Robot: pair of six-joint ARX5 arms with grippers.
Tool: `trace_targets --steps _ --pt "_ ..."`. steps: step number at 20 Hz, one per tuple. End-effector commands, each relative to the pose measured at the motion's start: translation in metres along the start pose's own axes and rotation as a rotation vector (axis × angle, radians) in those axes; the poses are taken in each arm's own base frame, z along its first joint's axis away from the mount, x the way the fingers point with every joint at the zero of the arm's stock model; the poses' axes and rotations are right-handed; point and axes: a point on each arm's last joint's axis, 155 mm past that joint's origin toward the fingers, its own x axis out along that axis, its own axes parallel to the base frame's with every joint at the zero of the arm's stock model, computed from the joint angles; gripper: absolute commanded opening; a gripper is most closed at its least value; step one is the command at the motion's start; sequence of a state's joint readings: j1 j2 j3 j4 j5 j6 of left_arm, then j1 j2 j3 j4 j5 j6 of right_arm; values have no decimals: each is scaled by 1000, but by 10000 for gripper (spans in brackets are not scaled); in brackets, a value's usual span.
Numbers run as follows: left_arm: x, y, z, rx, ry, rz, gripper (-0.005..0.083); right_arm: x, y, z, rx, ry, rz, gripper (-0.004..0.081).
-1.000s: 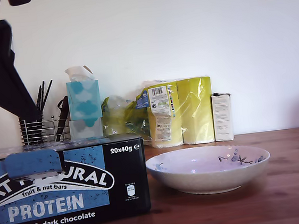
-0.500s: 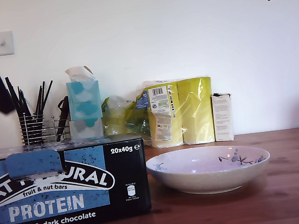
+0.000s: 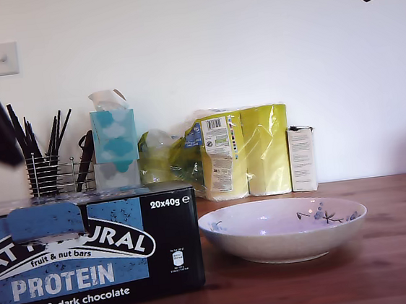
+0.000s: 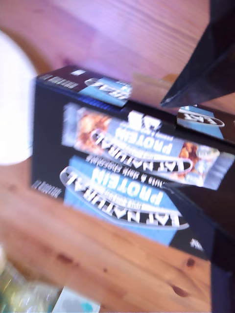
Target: Open the carton box of snackbars
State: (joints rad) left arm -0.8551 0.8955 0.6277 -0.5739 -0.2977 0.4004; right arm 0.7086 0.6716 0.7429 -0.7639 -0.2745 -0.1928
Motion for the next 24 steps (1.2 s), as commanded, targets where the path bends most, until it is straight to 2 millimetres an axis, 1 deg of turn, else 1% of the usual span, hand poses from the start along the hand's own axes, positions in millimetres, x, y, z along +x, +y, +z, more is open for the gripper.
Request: trace_targets --steps 1,4,6,11,15,18,24 --pt "2 3 6 13 -32 24 429 -1 1 2 -12 -5 3 -13" --pt "6 6 10 31 -52 26 430 -1 2 2 -18 -7 7 -13" --pt "12 6 11 34 -51 11 430 -1 2 2 -19 -7 7 -13" --pt "35 -4 12 57 -24 -36 430 -1 2 2 -19 -7 8 -13" --pt "46 -10 7 65 6 -60 430 -1 2 2 -19 -8 9 -13" --pt "55 -9 2 60 32 -60 430 -1 3 3 -19 -9 10 -13" --pt "66 3 -3 73 67 -2 429 -1 4 3 -19 -11 17 -13"
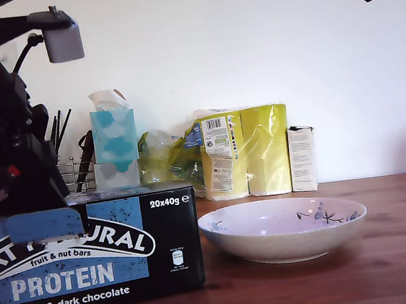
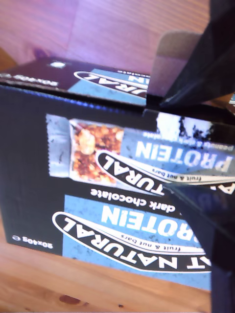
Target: Open the carton box of snackbars
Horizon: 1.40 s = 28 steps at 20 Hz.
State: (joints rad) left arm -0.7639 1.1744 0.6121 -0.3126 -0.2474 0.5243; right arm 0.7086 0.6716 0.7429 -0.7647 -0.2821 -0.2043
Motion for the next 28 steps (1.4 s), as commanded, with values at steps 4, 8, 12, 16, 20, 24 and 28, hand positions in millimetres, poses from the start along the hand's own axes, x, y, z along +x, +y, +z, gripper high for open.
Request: trace_targets --steps 4,8,12,16,20,24,28 --pt "4 12 -3 32 19 63 427 -1 2 3 -8 -11 9 -13" --pt "2 22 0 86 22 110 427 -1 2 4 -9 -14 9 -13" --pt "-1 30 4 110 22 140 427 -1 2 5 -11 -19 8 -13" --pt "-8 48 19 168 6 198 427 -1 2 5 -11 -21 8 -13" --pt "-21 67 43 178 -39 244 427 -1 2 5 -11 -21 8 -13" --pt "-39 94 63 236 -49 327 427 -1 3 6 -12 -22 14 -13" --pt "-55 126 71 199 -50 396 427 -1 5 5 -11 -21 27 -13"
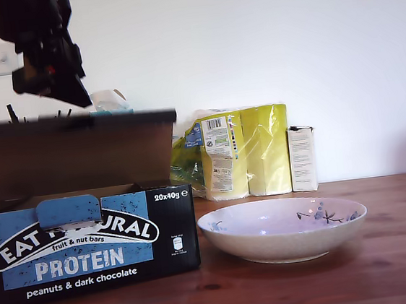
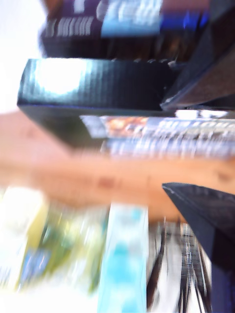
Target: Open the carton box of snackbars
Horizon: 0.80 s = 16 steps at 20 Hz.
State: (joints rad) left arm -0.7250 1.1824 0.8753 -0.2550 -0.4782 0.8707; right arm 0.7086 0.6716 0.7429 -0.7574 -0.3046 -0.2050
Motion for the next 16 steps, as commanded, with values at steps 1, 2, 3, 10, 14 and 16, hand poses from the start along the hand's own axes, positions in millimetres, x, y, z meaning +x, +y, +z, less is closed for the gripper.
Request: trace_targets --steps 1,2,3,10,14,16 --pt "-2 13 -1 -15 12 19 427 -1 2 2 -8 -8 7 -13" --pt "-4 17 -2 -31 19 16 427 -1 2 2 -7 -6 7 -13" --pt "-9 20 -3 -45 21 13 427 -1 2 1 -6 -4 7 -13" --pt "-31 -36 -9 -418 31 -262 -20 -1 2 2 -10 -5 5 -13" --pt "-26 -48 1 -550 -42 -287 -24 -6 1 13 -27 -58 -5 -13" --pt "-27 -58 1 -608 -92 -291 -24 -14 2 22 -44 -114 -17 -13"
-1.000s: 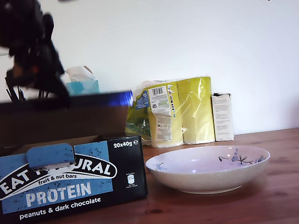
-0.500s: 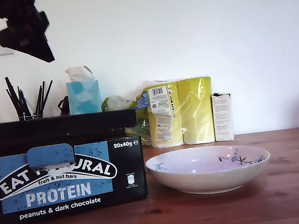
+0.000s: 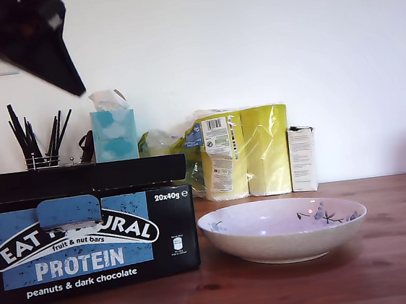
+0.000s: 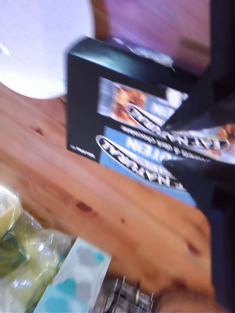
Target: Open the carton box of snackbars
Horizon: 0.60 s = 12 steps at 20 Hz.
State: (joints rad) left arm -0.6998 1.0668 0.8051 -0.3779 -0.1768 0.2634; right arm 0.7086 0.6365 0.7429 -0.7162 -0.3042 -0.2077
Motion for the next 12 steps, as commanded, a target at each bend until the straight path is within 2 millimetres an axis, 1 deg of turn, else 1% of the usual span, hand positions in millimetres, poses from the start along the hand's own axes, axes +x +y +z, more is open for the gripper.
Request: trace_targets --steps 1,4,5,6,7,9,12 --pt "0 -6 -11 -31 -29 -7 -24 -12 3 14 -29 -76 -9 -13" --pt "3 -9 -20 -48 -113 15 -24 -28 5 28 -58 -165 -28 -13" --pt "5 -10 -24 -70 -135 20 -24 -32 5 31 -64 -185 -33 -13" --pt "10 -13 -33 -101 -137 18 -24 -35 5 33 -69 -199 -39 -13" --pt "14 -17 -43 -125 -133 14 -24 -37 5 35 -75 -208 -42 -13" --pt "19 -22 -54 -159 -144 14 -24 -37 3 34 -91 -204 -59 -13" --pt "22 -23 -59 -189 -166 15 -24 -37 1 34 -95 -203 -66 -13"
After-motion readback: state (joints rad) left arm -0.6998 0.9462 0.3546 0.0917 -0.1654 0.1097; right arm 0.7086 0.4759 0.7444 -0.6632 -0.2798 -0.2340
